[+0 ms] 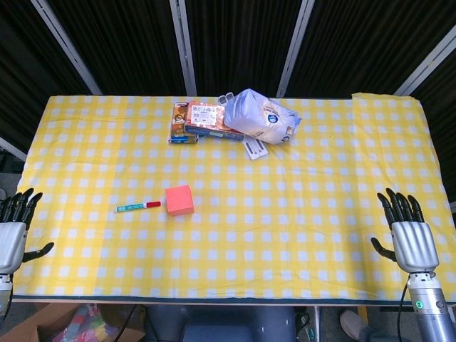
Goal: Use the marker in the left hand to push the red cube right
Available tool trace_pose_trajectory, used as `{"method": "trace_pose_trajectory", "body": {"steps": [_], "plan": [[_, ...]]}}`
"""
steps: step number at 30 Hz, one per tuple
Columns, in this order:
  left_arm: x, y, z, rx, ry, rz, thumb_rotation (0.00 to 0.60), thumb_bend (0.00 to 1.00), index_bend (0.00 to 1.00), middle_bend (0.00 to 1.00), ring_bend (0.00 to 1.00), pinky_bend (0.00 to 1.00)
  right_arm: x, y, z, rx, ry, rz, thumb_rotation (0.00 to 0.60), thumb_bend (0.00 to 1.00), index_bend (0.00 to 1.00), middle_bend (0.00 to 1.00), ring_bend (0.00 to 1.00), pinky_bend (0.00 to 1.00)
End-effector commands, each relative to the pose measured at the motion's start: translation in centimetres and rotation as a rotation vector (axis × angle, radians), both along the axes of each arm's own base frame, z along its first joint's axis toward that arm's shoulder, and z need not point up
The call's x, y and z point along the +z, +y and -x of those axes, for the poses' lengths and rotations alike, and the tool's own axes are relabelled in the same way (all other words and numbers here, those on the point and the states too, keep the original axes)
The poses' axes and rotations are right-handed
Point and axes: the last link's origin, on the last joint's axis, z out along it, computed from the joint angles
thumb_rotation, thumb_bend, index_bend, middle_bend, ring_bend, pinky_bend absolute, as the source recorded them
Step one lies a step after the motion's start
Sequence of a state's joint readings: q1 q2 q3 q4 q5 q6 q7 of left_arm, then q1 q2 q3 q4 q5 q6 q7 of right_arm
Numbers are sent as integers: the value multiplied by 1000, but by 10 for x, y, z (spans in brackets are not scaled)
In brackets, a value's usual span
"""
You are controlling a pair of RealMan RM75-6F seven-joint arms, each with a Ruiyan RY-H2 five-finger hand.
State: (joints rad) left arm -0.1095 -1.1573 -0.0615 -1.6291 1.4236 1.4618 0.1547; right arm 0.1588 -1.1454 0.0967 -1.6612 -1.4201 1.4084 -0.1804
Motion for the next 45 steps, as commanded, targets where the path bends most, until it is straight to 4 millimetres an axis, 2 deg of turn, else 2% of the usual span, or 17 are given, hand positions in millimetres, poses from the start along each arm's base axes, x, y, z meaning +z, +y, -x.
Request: {"method": "trace_pose_trajectory", "body": {"steps": [1,14,19,21,25,28,36,45], "plan": [[0,0,0,-3,0,-1,600,117,0,0,0,36,0,0,0,-1,1,0,600,303,0,0,0,0],[-2,1,0,8,-3,9,600,117,0,0,0,36,0,0,0,-3,-3,-1,600,302,0,0,0,0],[-9,17,-2,25,-22,32,600,117,14,0,0,42,0,0,0,-6,-3,0,600,303,0,0,0,0],[-14,27,-4,42,-39,39,600,131,66,0,0,59,0,1,0,-4,-2,0,600,303,0,0,0,0],[-28,53,-16,61,-71,46,600,180,255,51,0,88,1,1,0,-1,-2,-1,600,303,0,0,0,0],[-41,70,-24,80,-64,62,600,211,348,75,0,88,1,1,1,-5,-7,-3,600,303,0,0,0,0],[-78,100,-43,120,-17,120,600,265,412,86,0,88,1,1,1,-7,-13,-8,600,303,0,0,0,0],[-114,120,-59,175,6,166,600,293,431,87,0,88,1,1,1,-11,-25,-12,600,303,0,0,0,0]]}}
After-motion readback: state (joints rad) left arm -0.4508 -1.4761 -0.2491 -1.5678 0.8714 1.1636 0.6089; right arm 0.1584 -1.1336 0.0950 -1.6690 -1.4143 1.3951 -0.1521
